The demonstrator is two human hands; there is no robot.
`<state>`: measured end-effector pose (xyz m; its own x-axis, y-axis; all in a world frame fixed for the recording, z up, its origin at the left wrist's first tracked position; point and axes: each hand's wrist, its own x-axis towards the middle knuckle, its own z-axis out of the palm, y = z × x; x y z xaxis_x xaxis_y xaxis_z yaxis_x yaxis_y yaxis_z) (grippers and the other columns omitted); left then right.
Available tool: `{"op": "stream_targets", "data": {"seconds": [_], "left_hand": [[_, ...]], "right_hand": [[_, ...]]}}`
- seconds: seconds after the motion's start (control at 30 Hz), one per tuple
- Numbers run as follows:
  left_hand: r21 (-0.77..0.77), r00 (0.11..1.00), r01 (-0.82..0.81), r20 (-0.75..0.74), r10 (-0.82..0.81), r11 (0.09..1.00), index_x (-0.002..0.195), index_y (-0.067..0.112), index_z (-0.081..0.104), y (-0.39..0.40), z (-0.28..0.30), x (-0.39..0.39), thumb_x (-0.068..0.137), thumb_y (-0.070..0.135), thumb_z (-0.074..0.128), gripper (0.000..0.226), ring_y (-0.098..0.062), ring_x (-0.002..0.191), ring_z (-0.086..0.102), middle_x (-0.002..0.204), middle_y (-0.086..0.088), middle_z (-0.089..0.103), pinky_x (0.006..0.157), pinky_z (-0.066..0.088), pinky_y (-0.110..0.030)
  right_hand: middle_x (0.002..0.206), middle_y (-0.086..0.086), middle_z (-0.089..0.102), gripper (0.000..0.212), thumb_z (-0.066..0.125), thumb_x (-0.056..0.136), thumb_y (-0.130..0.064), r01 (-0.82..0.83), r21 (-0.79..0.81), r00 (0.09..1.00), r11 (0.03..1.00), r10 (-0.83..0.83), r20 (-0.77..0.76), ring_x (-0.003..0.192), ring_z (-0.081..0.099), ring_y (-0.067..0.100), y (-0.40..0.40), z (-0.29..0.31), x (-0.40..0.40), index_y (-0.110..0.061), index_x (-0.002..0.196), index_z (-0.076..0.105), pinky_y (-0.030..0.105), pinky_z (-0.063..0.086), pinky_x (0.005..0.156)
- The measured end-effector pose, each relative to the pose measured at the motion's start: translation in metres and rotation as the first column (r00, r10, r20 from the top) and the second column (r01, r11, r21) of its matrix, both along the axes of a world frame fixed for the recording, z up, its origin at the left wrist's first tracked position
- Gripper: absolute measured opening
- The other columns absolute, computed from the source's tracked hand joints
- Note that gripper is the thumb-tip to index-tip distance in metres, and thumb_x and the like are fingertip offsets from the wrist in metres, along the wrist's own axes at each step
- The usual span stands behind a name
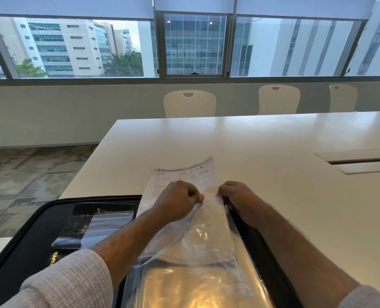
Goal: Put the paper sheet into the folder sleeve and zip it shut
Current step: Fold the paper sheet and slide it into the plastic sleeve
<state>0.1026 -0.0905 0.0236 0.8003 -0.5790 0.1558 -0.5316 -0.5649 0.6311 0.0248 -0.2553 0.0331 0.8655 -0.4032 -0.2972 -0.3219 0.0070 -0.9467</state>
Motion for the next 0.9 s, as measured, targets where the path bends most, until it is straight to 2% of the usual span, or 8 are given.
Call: {"op": "stream_targets", "data": {"seconds": [0.1,0.2,0.27,0.37,0.53,0.7,0.77,0.9], "left_hand": [[-0.044,0.999,-0.027,0.022,0.028,0.999,0.086,0.024,0.077,-0.007,-0.001,-0.001,0.087,0.032,0.069,0.012,-0.001,0.07,0.061,0.073,0.018,0.067,0.063,0.045,-0.02],[-0.091,0.998,-0.052,0.034,0.056,0.994,0.085,0.024,0.076,-0.01,-0.002,0.0,0.088,0.033,0.068,0.012,0.002,0.073,0.06,0.077,0.017,0.068,0.062,0.041,-0.015],[-0.137,0.996,-0.077,0.028,0.082,0.987,0.082,0.024,0.075,-0.009,-0.003,0.001,0.088,0.032,0.069,0.012,0.003,0.074,0.06,0.078,0.016,0.069,0.062,0.04,-0.014],[-0.156,0.996,-0.077,0.028,0.083,0.985,0.083,0.022,0.075,-0.007,-0.005,0.001,0.087,0.031,0.07,0.011,0.002,0.075,0.061,0.078,0.014,0.07,0.064,0.042,-0.014],[-0.172,0.995,-0.071,0.051,0.081,0.983,0.084,0.024,0.075,-0.01,-0.009,-0.004,0.087,0.032,0.07,0.01,0.004,0.073,0.061,0.076,0.016,0.069,0.063,0.04,-0.012],[-0.184,0.999,-0.049,0.0,0.05,0.982,0.078,0.022,0.074,-0.008,-0.01,-0.001,0.086,0.033,0.071,0.014,0.002,0.069,0.061,0.073,0.012,0.07,0.061,0.044,-0.015],[-0.163,0.999,-0.011,-0.036,0.006,0.987,0.078,0.022,0.074,-0.006,-0.011,0.0,0.086,0.033,0.071,0.015,0.005,0.064,0.058,0.07,0.012,0.069,0.058,0.04,-0.013],[-0.175,0.999,-0.025,-0.028,0.021,0.984,0.078,0.021,0.074,-0.007,-0.014,-0.001,0.087,0.032,0.069,0.015,0.0,0.067,0.06,0.071,0.01,0.069,0.061,0.042,-0.017]], "right_hand": [[0.073,0.008,0.063,0.007,0.064,0.08,-0.009,-0.112,0.008,0.993,0.994,0.112,-0.028,0.057,0.061,0.014,-0.007,0.001,-0.006,-0.007,0.075,0.06,0.024,0.048,0.05],[0.075,0.008,0.068,0.015,0.066,0.082,-0.016,-0.142,0.03,0.99,0.989,0.143,-0.022,0.06,0.061,0.015,-0.009,0.001,-0.008,-0.002,0.086,0.066,0.025,0.047,0.056],[0.065,0.004,0.069,0.022,0.064,0.088,-0.021,-0.098,0.059,0.995,0.993,0.097,0.02,0.053,0.061,0.013,-0.008,0.0,-0.007,0.0,0.091,0.067,0.024,0.047,0.051],[0.053,-0.002,0.066,0.019,0.06,0.091,-0.018,-0.078,0.061,0.997,0.995,0.077,0.026,0.045,0.06,0.009,-0.007,-0.002,-0.006,-0.003,0.082,0.066,0.02,0.046,0.045],[0.068,0.005,0.067,0.013,0.06,0.084,-0.017,-0.197,0.073,0.978,0.978,0.201,-0.052,0.054,0.06,0.013,-0.011,0.001,-0.009,-0.005,0.081,0.064,0.026,0.049,0.055],[0.057,0.002,0.064,0.029,0.065,0.089,-0.032,-0.103,0.087,0.994,0.991,0.102,0.026,0.045,0.057,0.014,-0.01,-0.002,-0.005,-0.007,0.076,0.067,0.025,0.045,0.047],[0.059,0.005,0.066,0.03,0.063,0.092,-0.03,-0.068,0.061,0.997,0.996,0.066,0.029,0.043,0.059,0.015,-0.007,-0.003,-0.002,-0.006,0.076,0.07,0.023,0.046,0.043],[0.073,0.011,0.068,0.019,0.062,0.089,-0.019,-0.119,-0.004,0.992,0.993,0.119,-0.05,0.062,0.064,0.021,-0.01,-0.003,-0.001,-0.003,0.084,0.07,0.031,0.053,0.061]]}}
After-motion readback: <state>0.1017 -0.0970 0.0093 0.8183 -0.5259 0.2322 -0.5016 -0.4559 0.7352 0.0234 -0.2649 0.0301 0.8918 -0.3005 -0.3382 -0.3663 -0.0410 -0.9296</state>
